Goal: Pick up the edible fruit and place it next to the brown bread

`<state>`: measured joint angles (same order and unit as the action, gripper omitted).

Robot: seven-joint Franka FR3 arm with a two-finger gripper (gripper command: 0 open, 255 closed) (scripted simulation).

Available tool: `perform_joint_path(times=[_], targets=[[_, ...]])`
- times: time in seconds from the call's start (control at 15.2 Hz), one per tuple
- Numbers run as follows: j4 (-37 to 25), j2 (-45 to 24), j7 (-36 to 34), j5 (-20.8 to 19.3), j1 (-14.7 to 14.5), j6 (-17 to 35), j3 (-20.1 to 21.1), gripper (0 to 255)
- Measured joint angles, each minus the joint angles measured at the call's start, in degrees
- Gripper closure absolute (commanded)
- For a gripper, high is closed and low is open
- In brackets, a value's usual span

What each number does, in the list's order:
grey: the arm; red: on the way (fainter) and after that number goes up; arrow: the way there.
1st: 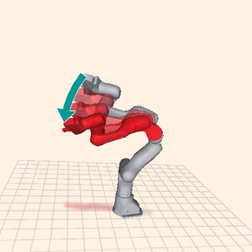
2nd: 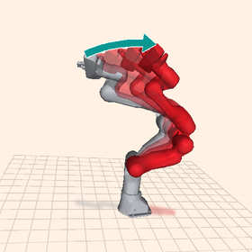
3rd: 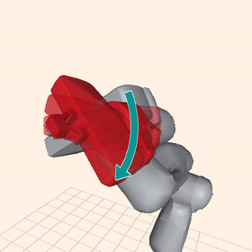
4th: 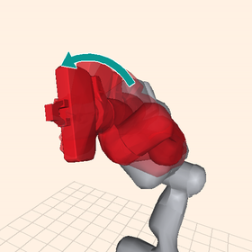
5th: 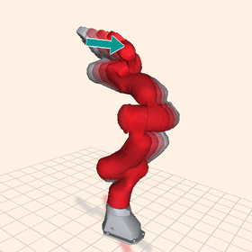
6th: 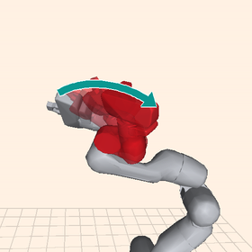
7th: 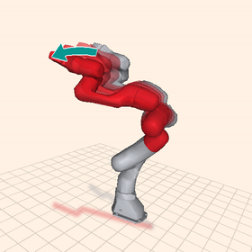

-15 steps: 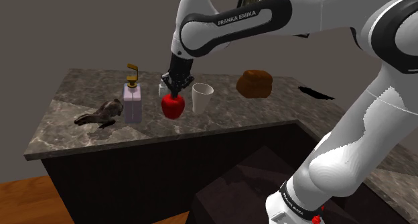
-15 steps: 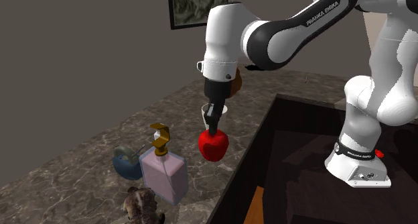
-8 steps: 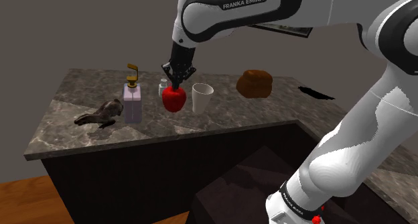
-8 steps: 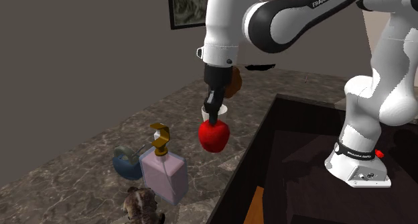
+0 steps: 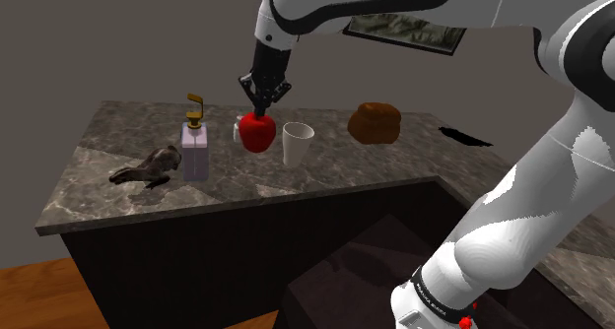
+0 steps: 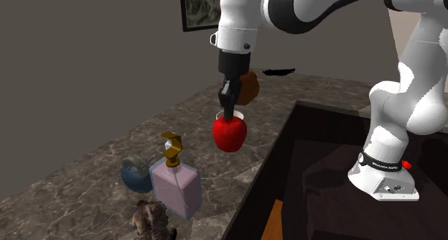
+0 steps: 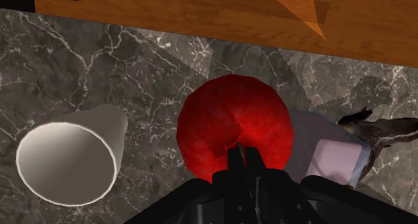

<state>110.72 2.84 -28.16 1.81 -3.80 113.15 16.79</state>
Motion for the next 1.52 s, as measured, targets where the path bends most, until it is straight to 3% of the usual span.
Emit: perform_joint_path(times=[1.52], targets=[[-17.86, -0.75, 0.2, -0.3, 0.38, -17.15, -0.38, 255]])
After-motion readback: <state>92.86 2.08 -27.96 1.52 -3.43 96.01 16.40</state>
